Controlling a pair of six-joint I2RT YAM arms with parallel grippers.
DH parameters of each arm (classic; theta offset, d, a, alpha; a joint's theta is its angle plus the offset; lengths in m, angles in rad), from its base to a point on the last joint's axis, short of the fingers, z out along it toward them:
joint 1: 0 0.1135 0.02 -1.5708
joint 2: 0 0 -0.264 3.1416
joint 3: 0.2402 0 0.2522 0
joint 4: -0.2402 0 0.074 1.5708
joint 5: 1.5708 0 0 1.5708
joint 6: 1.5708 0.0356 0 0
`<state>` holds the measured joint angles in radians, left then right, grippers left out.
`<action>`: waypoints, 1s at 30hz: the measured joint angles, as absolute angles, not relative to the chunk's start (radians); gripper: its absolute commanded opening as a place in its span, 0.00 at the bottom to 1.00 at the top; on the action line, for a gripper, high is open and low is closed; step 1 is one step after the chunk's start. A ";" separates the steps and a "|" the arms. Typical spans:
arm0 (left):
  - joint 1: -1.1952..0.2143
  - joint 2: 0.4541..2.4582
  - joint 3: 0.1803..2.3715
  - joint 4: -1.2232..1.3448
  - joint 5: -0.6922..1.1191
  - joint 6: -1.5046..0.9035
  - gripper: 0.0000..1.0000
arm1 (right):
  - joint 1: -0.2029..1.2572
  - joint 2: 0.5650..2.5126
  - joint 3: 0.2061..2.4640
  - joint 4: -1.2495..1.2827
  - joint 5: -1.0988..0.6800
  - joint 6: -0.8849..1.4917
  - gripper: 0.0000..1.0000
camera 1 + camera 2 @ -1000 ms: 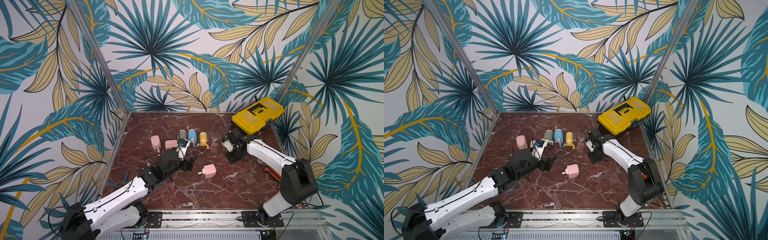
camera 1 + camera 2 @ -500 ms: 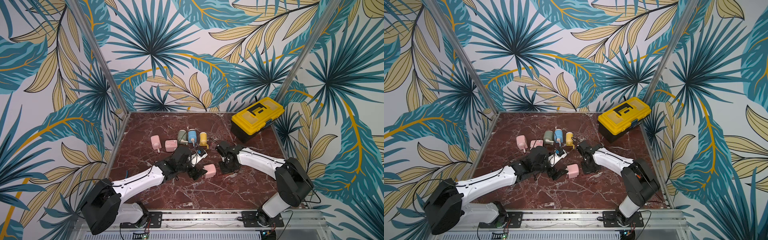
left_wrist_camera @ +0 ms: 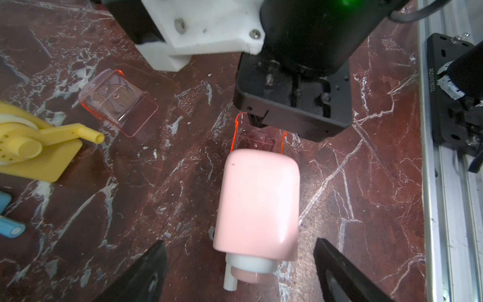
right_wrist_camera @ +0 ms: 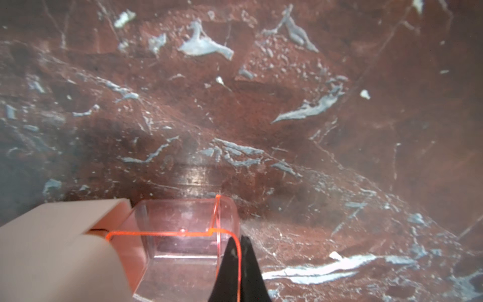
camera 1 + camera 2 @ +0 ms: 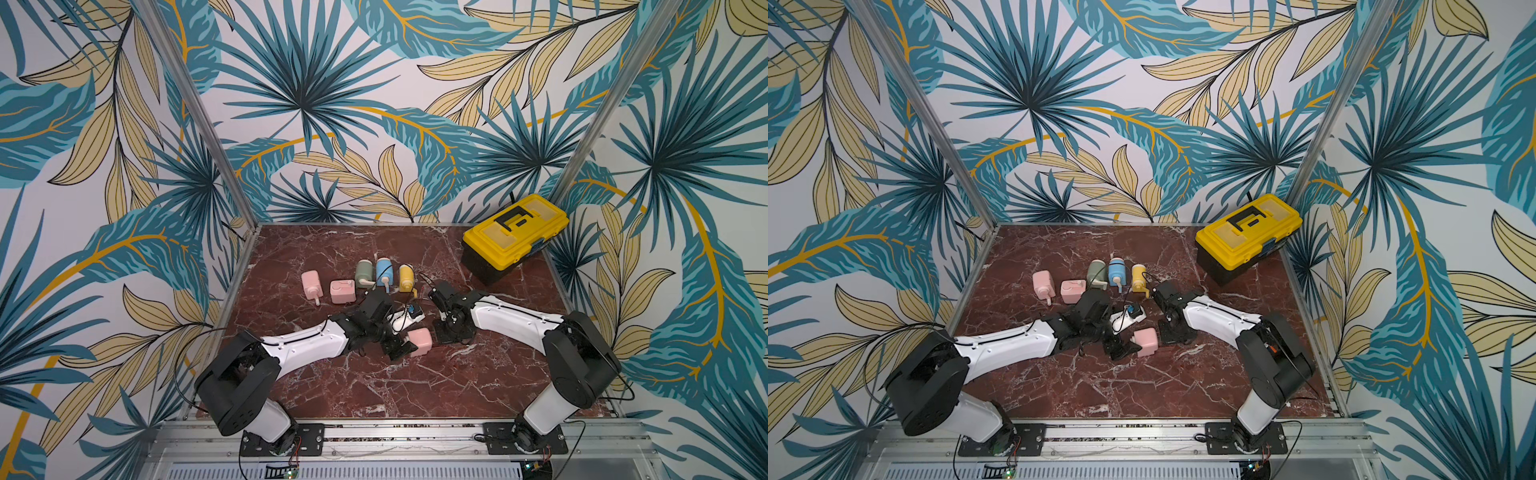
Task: Put the tray back into the pencil sharpener
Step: Close the container of the pencil sharpener.
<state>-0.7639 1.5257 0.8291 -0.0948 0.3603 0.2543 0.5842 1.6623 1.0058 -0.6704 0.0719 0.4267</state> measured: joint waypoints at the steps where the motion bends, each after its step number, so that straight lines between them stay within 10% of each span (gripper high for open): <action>1: -0.764 1.534 0.833 -0.095 0.360 0.259 0.88 | 0.584 1.662 1.005 -0.667 0.068 0.427 0.00; 15: -0.765 1.611 0.855 -0.096 0.364 0.308 0.70 | 0.595 1.659 0.993 -0.607 -0.009 0.403 0.01; 30: -0.797 1.643 0.868 -0.097 0.336 0.379 0.56 | 0.597 1.651 0.926 -0.493 -0.184 0.440 0.24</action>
<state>-0.7975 1.6432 0.8684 -0.0975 0.3355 0.3794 0.5972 1.6508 0.9260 -0.4927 -0.1837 0.4397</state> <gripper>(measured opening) 0.584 0.231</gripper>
